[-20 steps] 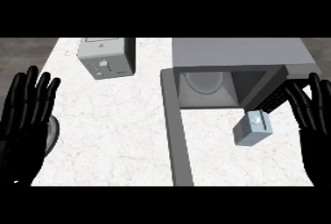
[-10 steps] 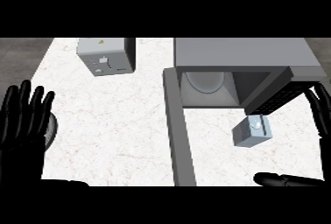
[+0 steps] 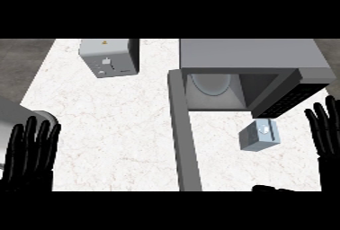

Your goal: Pick up the milk, place it into the microwave and close the microwave

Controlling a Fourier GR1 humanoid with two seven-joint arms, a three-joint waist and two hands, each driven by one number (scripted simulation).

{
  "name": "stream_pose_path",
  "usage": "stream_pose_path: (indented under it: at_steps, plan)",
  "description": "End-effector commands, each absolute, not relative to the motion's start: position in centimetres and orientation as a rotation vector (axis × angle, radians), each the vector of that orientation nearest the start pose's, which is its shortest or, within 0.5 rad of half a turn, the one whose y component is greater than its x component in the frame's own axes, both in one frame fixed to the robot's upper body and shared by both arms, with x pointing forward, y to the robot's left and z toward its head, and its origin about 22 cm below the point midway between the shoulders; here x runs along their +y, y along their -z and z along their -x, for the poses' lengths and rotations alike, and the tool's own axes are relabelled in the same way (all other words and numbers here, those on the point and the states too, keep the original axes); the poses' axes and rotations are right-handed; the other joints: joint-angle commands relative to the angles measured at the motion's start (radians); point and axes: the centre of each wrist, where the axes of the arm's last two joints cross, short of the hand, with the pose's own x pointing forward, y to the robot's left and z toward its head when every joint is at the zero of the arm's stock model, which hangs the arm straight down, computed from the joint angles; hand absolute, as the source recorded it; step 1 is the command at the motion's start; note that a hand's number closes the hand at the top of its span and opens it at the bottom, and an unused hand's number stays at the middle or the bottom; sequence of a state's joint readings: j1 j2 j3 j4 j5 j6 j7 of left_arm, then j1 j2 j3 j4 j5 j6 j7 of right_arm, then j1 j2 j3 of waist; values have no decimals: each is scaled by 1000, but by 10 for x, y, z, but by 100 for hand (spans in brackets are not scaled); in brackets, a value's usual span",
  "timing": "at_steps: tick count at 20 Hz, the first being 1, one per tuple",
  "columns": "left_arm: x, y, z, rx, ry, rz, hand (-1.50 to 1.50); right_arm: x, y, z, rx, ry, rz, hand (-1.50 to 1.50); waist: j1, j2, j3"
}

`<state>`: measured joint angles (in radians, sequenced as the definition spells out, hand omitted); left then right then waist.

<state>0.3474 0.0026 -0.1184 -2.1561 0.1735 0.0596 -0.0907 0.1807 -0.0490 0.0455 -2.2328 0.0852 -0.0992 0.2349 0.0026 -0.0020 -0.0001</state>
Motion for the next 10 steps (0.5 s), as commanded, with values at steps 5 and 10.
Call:
stream_pose_path:
  at_steps: [5, 10]
  plan:
    - [217, -70, -124, -1912, -232, 95, -150, -253, -82, -169, -1764, 75, 194, -150, 0, 0, 0]
    - [236, -61, -111, -1923, -224, 88, -150, -249, -47, -191, -1739, 93, 179, -150, 3, 1, 0]
